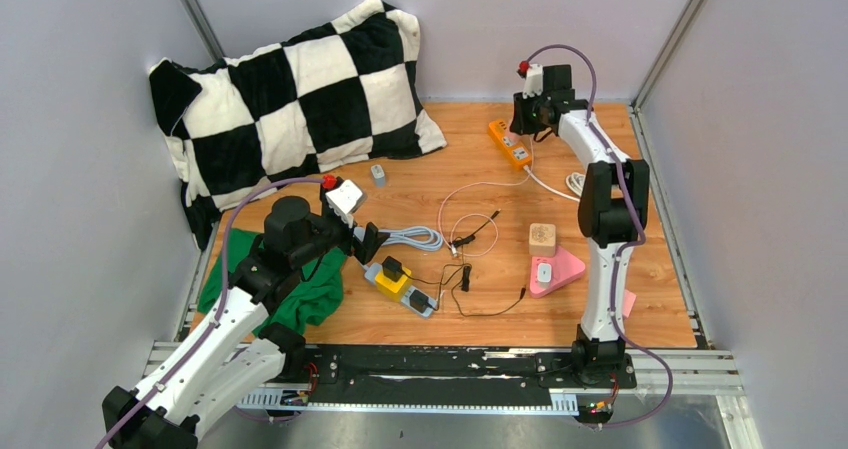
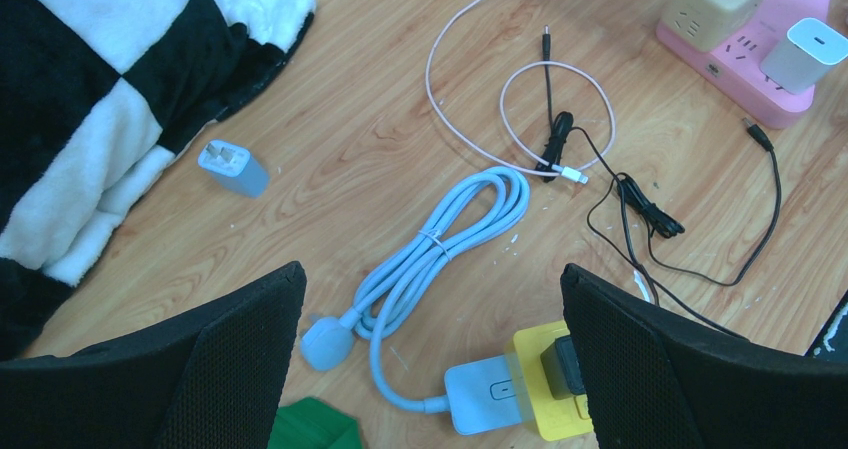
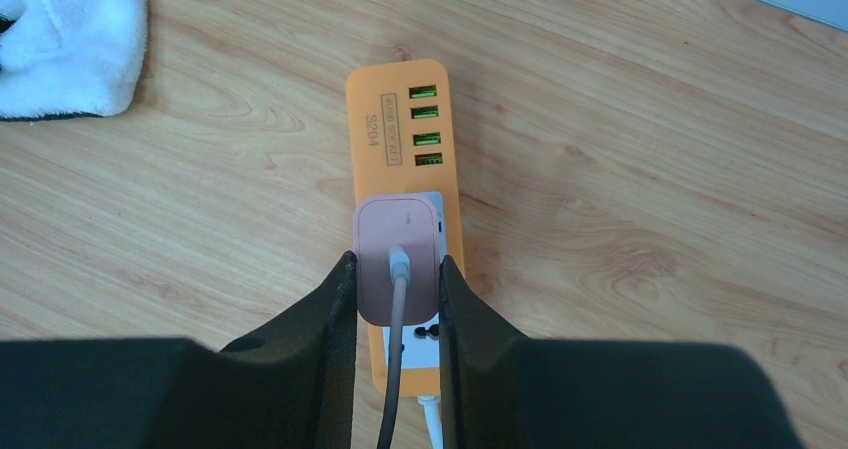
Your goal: Insert the plug
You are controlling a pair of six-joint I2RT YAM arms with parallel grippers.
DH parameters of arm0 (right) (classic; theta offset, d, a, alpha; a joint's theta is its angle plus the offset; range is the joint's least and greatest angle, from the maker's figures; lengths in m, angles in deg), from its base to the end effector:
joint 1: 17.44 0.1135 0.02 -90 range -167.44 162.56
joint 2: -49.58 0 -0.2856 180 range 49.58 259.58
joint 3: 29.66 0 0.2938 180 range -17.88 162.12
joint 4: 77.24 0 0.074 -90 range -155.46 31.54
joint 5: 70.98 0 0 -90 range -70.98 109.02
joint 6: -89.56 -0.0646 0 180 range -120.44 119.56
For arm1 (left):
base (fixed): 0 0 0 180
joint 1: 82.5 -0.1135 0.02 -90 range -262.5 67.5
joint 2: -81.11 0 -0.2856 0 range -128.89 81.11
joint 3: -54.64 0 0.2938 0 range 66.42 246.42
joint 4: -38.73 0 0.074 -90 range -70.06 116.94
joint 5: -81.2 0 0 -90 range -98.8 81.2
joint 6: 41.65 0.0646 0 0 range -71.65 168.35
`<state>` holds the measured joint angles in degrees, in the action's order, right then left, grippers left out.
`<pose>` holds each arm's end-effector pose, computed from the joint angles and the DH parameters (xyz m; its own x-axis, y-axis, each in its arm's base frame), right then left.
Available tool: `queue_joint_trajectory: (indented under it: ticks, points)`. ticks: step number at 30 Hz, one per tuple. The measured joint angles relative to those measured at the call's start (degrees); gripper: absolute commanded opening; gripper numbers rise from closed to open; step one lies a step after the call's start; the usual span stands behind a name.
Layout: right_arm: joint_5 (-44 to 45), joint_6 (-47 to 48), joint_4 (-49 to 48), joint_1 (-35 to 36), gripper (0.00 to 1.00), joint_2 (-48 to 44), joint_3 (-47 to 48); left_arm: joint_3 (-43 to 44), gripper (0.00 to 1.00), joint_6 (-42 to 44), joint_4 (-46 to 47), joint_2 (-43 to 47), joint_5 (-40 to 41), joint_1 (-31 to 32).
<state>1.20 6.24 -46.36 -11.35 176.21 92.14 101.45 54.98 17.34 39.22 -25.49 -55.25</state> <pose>0.5877 0.0826 0.2389 -0.5360 -0.1686 -0.8272 -0.4132 0.9068 0.0830 0.1963 -0.1220 0.2909 -0.1715 0.2127 -0.9620 0.7080 0.7056 0.0298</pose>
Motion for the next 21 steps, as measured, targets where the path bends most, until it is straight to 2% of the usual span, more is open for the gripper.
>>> queue_joint_trajectory:
  ticks: [21]
  points:
    - [3.8,2.0,-0.7,2.5,0.00,2.2,0.3,0.0,1.00,0.3,0.0,0.2,0.0,0.0]
